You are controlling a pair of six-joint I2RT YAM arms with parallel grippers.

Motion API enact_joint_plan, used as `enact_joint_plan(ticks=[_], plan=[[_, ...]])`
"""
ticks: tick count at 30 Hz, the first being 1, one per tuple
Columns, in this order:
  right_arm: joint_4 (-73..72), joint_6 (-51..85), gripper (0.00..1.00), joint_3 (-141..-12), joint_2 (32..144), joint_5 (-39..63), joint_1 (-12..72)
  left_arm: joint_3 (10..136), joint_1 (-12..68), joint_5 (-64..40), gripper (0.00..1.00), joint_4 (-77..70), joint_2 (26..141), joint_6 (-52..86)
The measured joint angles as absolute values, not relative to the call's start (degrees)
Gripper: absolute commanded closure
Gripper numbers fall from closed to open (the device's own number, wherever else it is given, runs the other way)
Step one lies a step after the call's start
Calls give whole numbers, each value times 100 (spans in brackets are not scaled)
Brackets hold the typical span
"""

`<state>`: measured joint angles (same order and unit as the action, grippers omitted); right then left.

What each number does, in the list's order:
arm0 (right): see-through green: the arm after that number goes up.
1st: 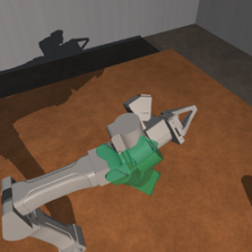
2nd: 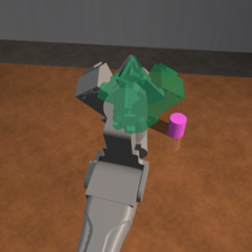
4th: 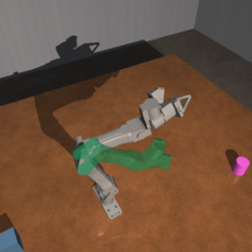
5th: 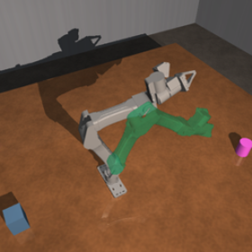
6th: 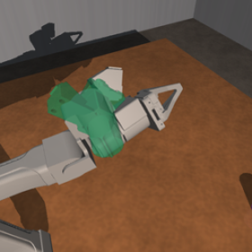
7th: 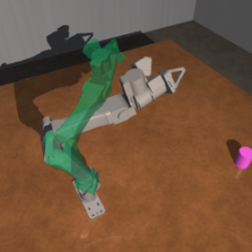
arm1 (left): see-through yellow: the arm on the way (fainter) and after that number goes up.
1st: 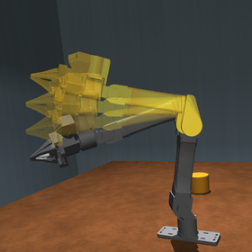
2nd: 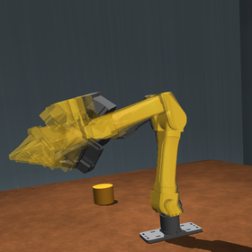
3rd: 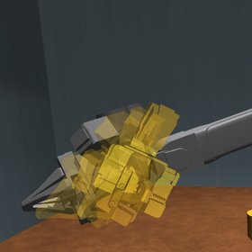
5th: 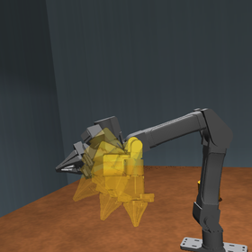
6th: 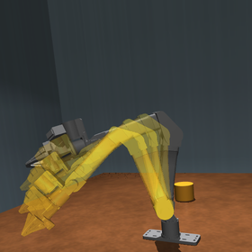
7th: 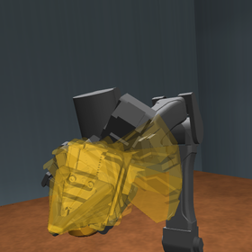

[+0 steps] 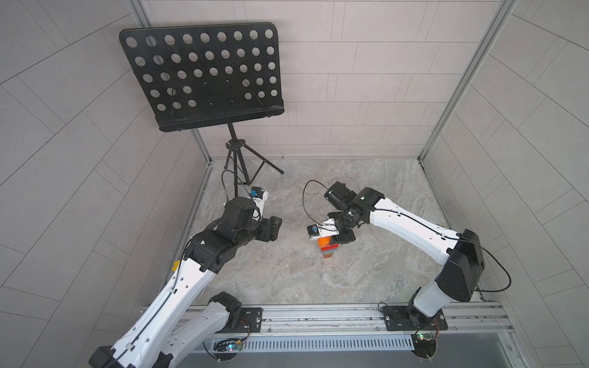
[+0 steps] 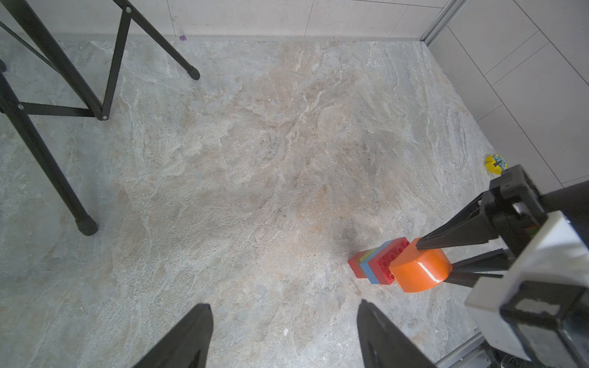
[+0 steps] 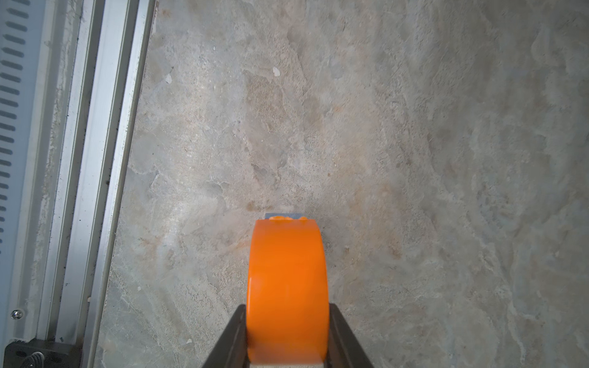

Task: Assemble an ice cream with lego
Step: Assemble the lego brick with the lego brick.

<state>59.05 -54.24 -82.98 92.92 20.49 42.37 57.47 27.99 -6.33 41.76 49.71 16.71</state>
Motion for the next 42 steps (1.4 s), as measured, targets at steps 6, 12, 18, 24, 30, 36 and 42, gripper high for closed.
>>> enact_joint_plan(ticks=[6,12,18,24,30,36,42], plan=[[5889,-5422,100,-8298,9323,1894,4237,5747,2770,-650,22,4176,4982,1669],[5846,-5422,100,-8272,9358,1756,4237,5745,2757,-666,22,4176,4984,1669],[5839,-5422,100,-8193,9435,1728,4237,5745,2733,-670,22,4176,4993,1669],[5841,-5422,100,-8193,9459,1710,4237,5745,2711,-687,22,4176,4993,1660],[5846,-5419,100,-8193,9504,1706,4237,5745,2700,-711,22,4178,4993,1651],[5848,-5417,100,-8193,9504,1706,4237,5745,2692,-740,22,4178,4993,1651],[5852,-5411,100,-8193,9504,1708,4237,5745,2655,-755,22,4178,4995,1651]])
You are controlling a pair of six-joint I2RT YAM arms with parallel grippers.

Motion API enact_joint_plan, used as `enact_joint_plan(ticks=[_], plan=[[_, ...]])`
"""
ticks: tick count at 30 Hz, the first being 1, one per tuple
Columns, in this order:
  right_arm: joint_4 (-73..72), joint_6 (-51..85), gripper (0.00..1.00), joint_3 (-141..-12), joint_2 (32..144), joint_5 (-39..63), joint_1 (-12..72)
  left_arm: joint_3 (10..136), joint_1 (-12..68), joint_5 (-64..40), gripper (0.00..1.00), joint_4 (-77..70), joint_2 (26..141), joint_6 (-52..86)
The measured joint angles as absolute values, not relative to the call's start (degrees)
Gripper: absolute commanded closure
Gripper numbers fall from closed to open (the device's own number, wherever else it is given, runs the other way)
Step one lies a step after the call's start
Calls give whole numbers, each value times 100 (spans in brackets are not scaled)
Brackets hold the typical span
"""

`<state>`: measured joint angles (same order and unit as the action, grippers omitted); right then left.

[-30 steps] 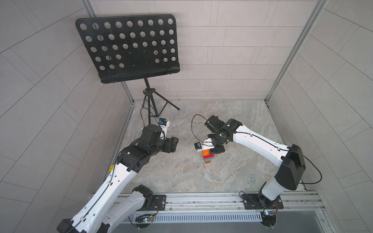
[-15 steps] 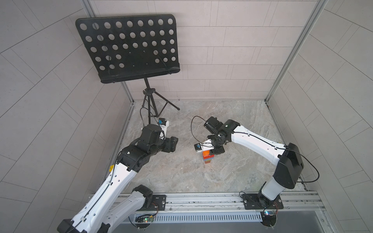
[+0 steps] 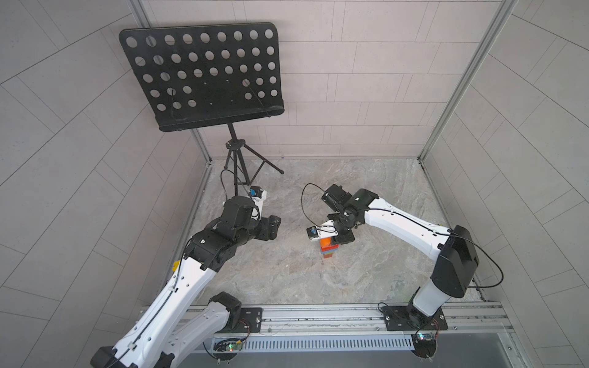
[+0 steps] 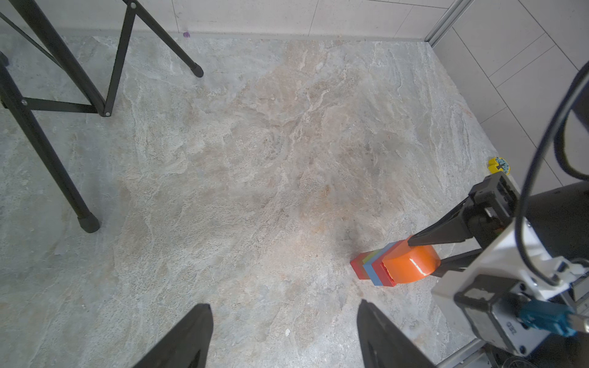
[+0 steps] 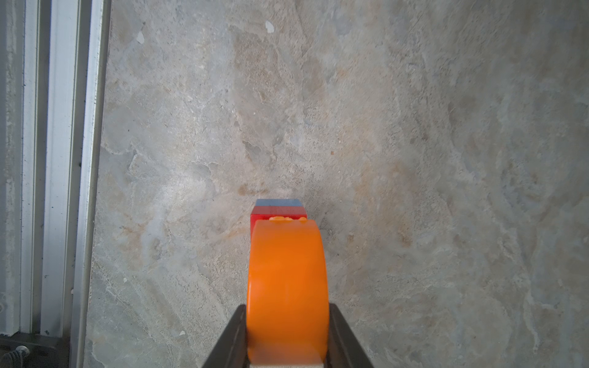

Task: Assemble an ice cream with lego
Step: Assemble the lego brick with the lego brick.

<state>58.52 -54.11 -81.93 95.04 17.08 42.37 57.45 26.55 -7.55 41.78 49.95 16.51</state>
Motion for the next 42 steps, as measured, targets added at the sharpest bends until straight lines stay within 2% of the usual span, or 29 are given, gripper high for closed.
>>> enact_joint_plan(ticks=[42], plan=[[5900,-4856,100,-8294,9380,1730,4272,5728,2528,-969,22,4108,5026,1651]])
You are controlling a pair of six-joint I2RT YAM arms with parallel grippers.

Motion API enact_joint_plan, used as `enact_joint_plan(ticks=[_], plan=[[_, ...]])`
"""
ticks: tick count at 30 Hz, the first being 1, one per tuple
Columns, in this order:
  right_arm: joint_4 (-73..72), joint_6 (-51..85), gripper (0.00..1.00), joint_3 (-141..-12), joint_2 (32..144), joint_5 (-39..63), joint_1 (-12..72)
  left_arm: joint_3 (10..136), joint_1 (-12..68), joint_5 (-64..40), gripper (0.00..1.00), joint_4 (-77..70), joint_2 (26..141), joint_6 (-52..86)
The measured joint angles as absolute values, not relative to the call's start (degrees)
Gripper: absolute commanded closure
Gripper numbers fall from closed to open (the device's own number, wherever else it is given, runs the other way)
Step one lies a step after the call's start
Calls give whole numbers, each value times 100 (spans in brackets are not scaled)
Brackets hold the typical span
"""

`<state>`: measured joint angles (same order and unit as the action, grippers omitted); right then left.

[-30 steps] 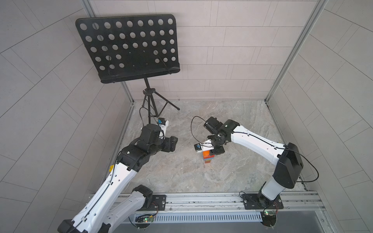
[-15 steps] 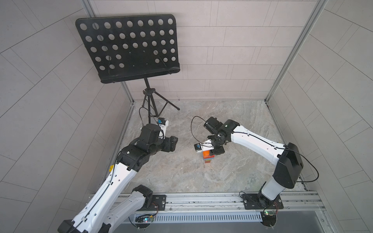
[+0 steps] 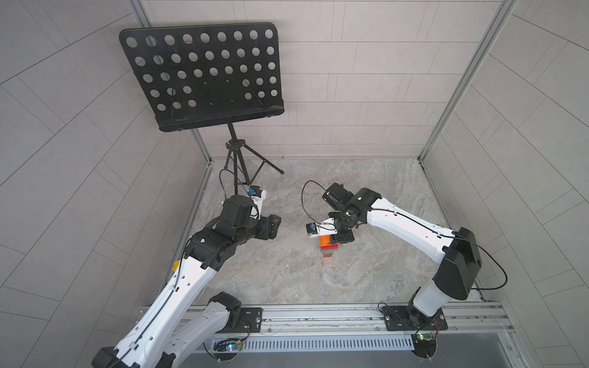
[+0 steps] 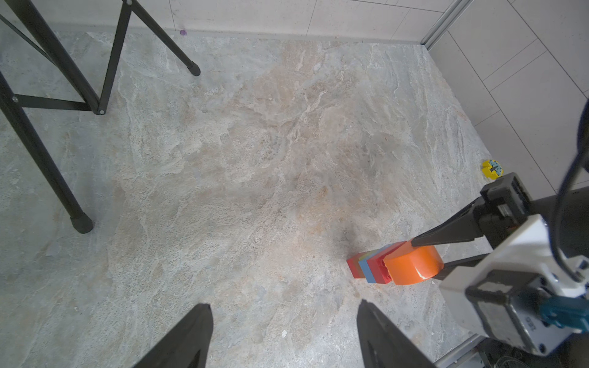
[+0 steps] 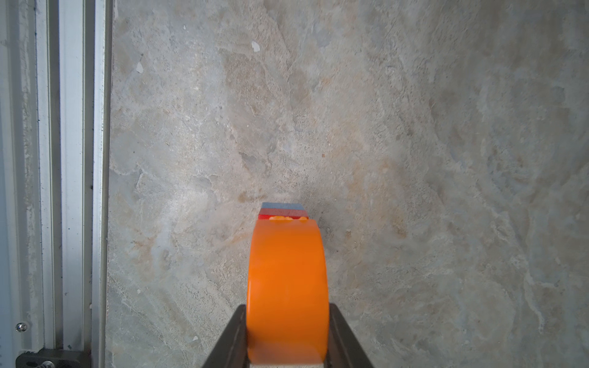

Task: Assemble an ice cream with lego
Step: Assemble the lego brick with the lego brick.

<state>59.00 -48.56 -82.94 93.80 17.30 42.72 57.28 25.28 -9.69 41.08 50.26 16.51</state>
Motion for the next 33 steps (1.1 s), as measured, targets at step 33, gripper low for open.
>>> enact_joint_plan(ticks=[33], plan=[[6012,-4775,100,-8346,9688,1673,4272,5717,2412,-1155,22,4053,5085,1651]])
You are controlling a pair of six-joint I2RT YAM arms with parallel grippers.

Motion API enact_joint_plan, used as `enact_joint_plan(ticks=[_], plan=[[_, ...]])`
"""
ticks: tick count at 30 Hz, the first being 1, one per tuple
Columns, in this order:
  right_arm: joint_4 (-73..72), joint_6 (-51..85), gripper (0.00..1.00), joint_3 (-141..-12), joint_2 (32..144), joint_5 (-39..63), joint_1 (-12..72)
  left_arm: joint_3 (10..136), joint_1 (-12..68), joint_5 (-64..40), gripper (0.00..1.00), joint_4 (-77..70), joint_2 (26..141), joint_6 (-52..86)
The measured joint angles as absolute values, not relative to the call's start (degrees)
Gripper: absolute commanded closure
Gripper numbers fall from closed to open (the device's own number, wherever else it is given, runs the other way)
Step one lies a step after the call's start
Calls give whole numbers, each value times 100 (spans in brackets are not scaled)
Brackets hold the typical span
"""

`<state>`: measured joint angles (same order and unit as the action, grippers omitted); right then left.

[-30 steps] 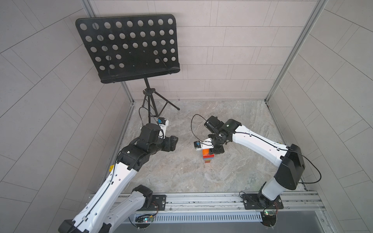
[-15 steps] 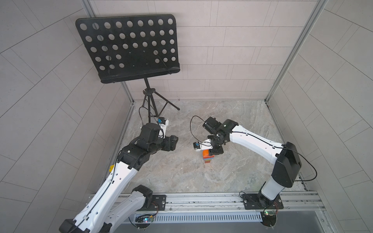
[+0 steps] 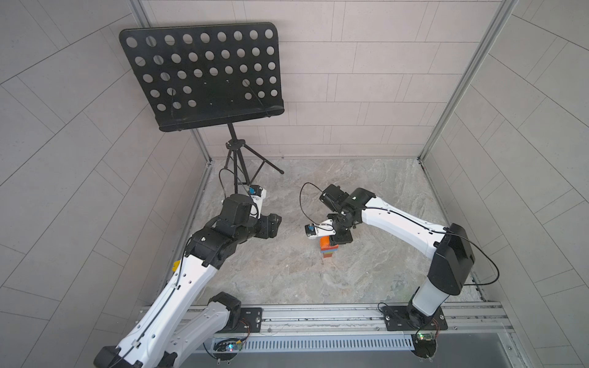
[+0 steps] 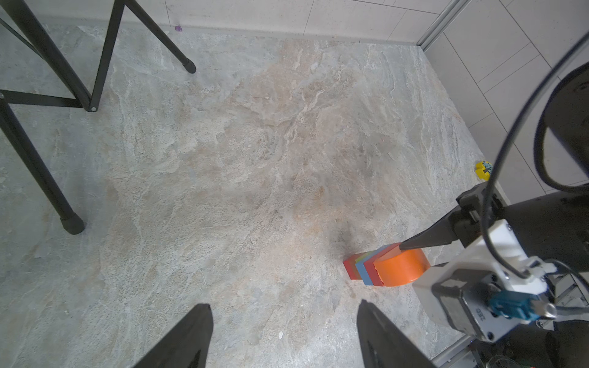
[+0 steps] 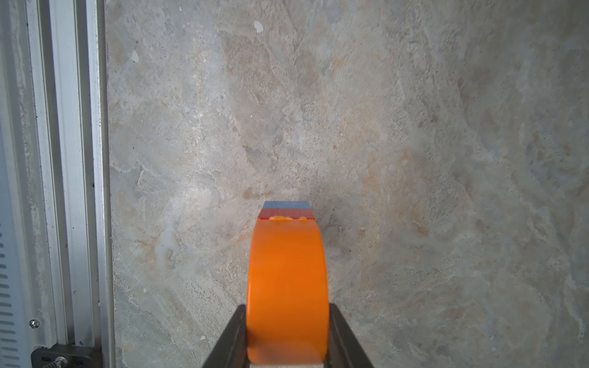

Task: Assemble an ice cream with lego
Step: Assemble the lego brick with the lego brick.

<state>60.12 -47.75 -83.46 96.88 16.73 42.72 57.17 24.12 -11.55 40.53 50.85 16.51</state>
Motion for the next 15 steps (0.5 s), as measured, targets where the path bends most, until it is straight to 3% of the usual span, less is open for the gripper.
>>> enact_joint_plan(ticks=[15], plan=[[6121,-4772,100,-8477,9841,1415,4383,5717,2392,-1184,22,4053,5111,1651]])
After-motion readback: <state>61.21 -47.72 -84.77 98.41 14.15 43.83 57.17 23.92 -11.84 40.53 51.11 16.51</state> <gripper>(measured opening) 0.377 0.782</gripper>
